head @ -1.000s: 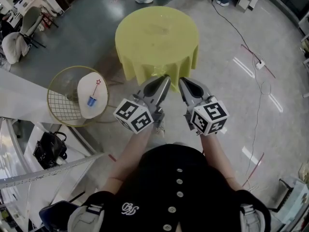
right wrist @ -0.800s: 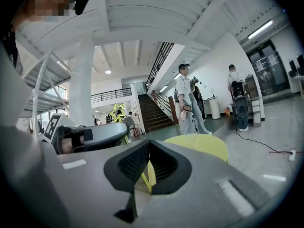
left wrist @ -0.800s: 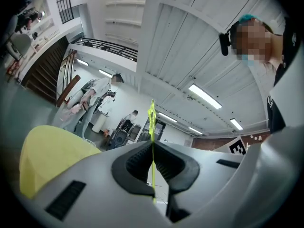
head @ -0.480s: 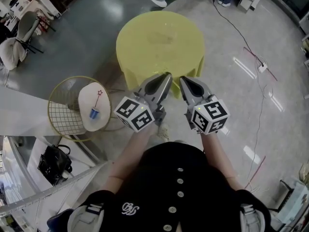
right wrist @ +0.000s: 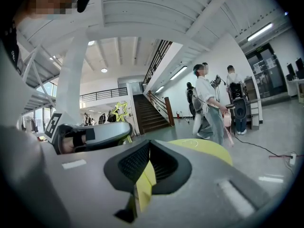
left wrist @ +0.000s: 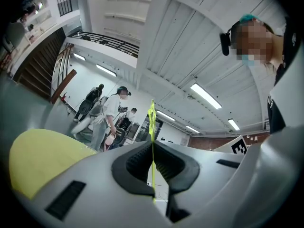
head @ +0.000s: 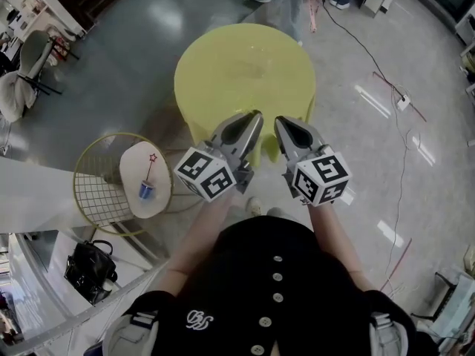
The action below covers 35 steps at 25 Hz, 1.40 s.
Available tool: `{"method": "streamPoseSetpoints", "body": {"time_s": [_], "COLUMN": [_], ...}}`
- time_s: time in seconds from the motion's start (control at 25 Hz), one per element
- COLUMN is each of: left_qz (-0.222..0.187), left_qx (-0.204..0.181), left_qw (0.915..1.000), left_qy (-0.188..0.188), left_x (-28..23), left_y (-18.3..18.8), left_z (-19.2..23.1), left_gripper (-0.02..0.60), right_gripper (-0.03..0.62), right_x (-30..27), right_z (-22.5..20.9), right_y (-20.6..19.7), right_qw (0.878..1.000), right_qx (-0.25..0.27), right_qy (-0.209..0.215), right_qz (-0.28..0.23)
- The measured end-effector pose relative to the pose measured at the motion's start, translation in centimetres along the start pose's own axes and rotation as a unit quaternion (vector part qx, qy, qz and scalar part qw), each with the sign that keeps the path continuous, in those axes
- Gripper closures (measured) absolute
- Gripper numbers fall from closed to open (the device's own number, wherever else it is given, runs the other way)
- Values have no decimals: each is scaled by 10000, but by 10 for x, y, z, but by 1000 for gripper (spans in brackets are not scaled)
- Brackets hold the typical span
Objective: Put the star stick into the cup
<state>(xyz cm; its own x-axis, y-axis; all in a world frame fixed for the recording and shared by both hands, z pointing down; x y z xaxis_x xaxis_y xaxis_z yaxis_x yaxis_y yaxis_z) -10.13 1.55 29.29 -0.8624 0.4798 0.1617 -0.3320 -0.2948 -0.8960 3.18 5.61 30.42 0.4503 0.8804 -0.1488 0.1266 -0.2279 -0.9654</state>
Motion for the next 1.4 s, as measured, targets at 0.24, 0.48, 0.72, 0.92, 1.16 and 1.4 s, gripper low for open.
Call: {"method": "streamPoseSetpoints", "body": {"time_s": [0.24, 0.48, 0.72, 0.92, 1.16, 1.4], "left_qz": [24, 23, 92, 148, 101, 83], "left_qx": [-24, -35, 206, 263, 233, 339], "left_qw": [10000, 10000, 9997, 9995, 9997, 9994], "left_qy": [-53, -44, -91, -129, -57, 22], "left_x": [-13, -10, -13, -20, -33, -51], "left_y": [3, 9, 0, -1, 5, 9], "left_z": [8, 16, 22, 31, 49, 71], "left_gripper": [568, 568, 568, 568, 568, 568], "right_gripper": [591, 591, 591, 591, 591, 591], "right_x": [-4, -16, -13, -20, -38, -62], "right_z": [-12, -8, -9, -17, -31, -47], "right_y": [3, 4, -6, -8, -9, -9], "right_qw": [10000, 10000, 9997, 9994, 9991, 9989], "right_qx": [-38, 31, -102, -155, -200, -240], "right_qy": [-45, -31, -216, -292, -297, -224], "right_qz": [-4, 40, 102, 115, 246, 326]}}
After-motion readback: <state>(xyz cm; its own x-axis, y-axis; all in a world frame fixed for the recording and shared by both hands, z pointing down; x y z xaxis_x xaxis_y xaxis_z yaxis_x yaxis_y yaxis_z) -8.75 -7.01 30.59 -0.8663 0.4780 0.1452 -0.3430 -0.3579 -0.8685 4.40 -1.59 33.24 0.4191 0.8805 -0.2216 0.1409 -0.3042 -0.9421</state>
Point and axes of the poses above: the fingertips, and each gripper's own axes: x backward along the fingers, z to its left, y out of its top, the point moved 7 cm from there along x, backward along the fingers, and after that the axes turned 1 degree about -y, right-handed, at the moved point
